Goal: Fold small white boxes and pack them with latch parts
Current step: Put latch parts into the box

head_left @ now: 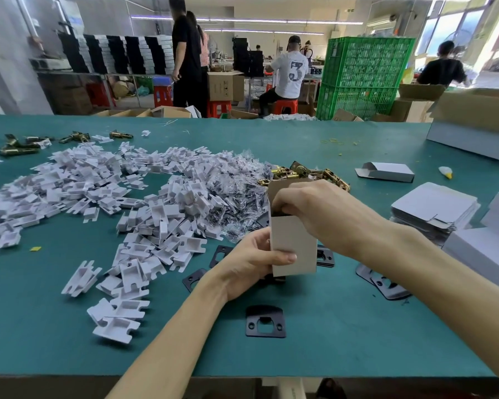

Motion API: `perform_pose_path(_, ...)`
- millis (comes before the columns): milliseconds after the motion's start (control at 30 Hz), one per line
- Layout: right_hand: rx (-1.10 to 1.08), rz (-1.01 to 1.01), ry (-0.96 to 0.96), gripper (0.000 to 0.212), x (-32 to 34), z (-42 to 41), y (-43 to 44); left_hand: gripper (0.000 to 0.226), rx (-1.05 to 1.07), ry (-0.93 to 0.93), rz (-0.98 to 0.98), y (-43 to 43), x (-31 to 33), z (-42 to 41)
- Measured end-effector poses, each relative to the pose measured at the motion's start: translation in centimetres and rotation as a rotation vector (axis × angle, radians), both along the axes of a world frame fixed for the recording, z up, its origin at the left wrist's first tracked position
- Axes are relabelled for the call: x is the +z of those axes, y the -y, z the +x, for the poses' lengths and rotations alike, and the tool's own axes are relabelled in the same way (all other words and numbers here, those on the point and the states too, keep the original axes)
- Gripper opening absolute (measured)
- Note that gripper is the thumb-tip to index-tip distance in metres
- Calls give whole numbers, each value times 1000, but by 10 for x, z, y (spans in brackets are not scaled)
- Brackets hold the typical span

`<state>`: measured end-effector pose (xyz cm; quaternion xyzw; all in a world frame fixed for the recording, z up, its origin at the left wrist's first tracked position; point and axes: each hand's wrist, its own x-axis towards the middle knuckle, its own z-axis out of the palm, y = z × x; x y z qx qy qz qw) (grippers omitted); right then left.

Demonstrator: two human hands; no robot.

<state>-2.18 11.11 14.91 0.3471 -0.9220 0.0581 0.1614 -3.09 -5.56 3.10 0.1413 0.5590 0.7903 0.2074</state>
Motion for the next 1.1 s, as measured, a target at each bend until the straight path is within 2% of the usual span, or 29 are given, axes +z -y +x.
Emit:
perform_pose_path(100, -21, 52, 12, 28, -2, 1, -2, 50, 7, 4, 2, 0, -2, 0)
perform_pose_path(167, -29, 6, 20, 29, -3, 1, -3, 48, 9, 4, 9, 0, -2, -1)
perform_pose_path(300, -3, -409, -128, 22, -11, -6, -3, 47, 47, 32, 95, 0, -2, -3)
perform_pose_path(367, -89, -613, -160, 21, -19, -18, -6, 55, 124, 68, 168, 1, -2, -5)
perform_pose_path(400, -156, -674, -116, 20, -25, -26, -8, 57, 169, 90, 217, 2, -2, -6)
perform_pose_path(500, -321, -589, 105, 19, -51, -44, -13, 53, 327, 127, 372, 6, 0, -11)
perform_pose_path(667, -205, -369, 371, 29, -98, -43, 3, 64, 582, 118, 417, 12, -1, -19)
perform_pose_path(767, -230, -311, 329, 43, -121, -44, 20, 52, 640, 136, 491, 15, -4, -23)
perform_pose_path(833, -315, -384, 209, 48, -128, -45, 26, 41, 640, 136, 495, 16, -5, -24)
perform_pose_path(900, -418, -396, 197, 53, -129, -49, 27, 38, 625, 119, 450, 15, -5, -23)
perform_pose_path(1000, -445, -283, 281, 44, -130, -56, 20, 48, 575, 87, 347, 11, -2, -19)
perform_pose_path(1100, -391, -342, 282, 37, -130, -55, 8, 41, 467, 41, 252, 8, -2, -14)
